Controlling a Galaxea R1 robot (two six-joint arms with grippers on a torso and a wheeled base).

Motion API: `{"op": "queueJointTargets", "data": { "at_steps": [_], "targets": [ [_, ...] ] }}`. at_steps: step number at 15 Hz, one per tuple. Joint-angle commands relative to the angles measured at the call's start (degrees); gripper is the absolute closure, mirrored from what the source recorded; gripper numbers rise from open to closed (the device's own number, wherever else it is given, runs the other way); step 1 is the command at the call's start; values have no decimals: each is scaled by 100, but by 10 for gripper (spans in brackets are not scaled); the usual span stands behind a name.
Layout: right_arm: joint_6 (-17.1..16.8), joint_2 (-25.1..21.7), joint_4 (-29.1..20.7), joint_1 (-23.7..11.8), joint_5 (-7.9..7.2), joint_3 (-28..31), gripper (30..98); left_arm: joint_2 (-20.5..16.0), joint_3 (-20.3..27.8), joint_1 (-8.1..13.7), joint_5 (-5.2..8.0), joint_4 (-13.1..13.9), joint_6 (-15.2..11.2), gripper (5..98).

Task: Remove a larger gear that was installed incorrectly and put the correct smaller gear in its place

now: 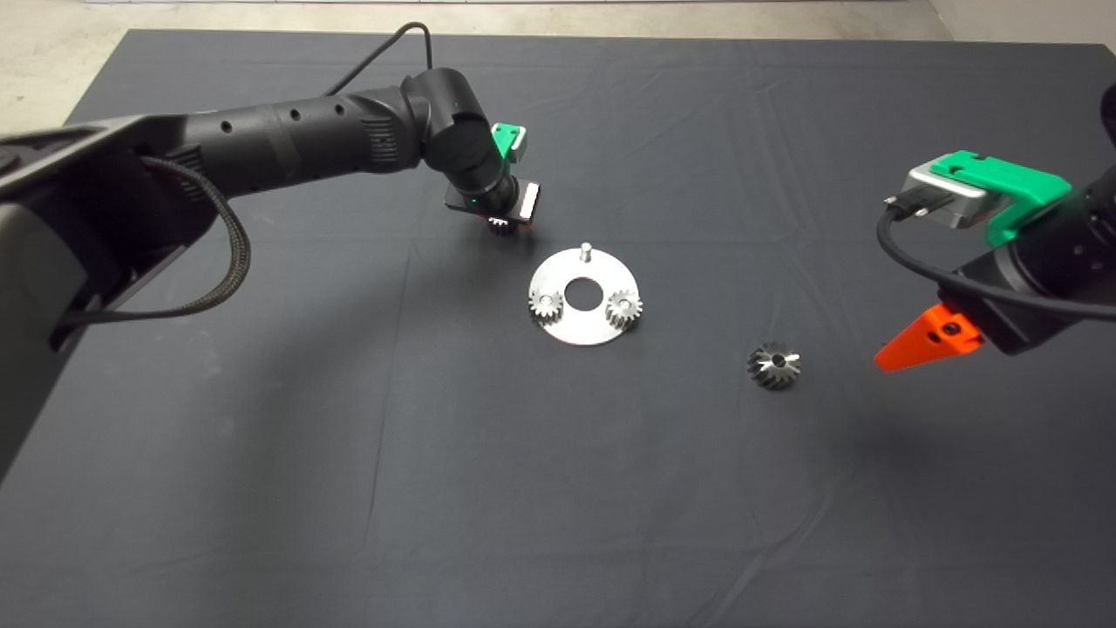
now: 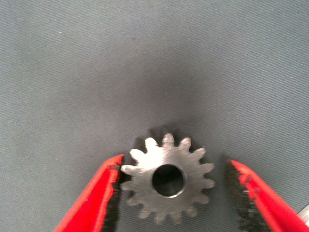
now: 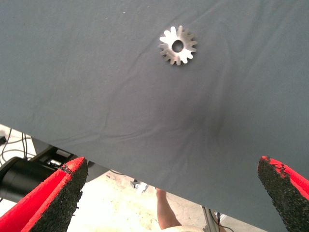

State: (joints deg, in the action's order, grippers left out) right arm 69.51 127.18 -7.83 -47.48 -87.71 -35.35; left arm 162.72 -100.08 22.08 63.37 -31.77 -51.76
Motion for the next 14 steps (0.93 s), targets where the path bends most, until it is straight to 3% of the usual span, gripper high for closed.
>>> {"op": "queueJointTargets", "data": {
  "at_steps": [1, 8, 14],
  "targets": [
    [36, -37, -211, -107, -536, 30, 355, 72, 61, 104, -9, -66, 55, 536],
    [36, -38, -211, -105, -536, 38, 355, 98, 61, 104, 7, -75, 142, 626],
    [36, -31, -211, -104, -531, 39, 355, 133, 82, 104, 9, -84, 296, 649]
  ]
}}
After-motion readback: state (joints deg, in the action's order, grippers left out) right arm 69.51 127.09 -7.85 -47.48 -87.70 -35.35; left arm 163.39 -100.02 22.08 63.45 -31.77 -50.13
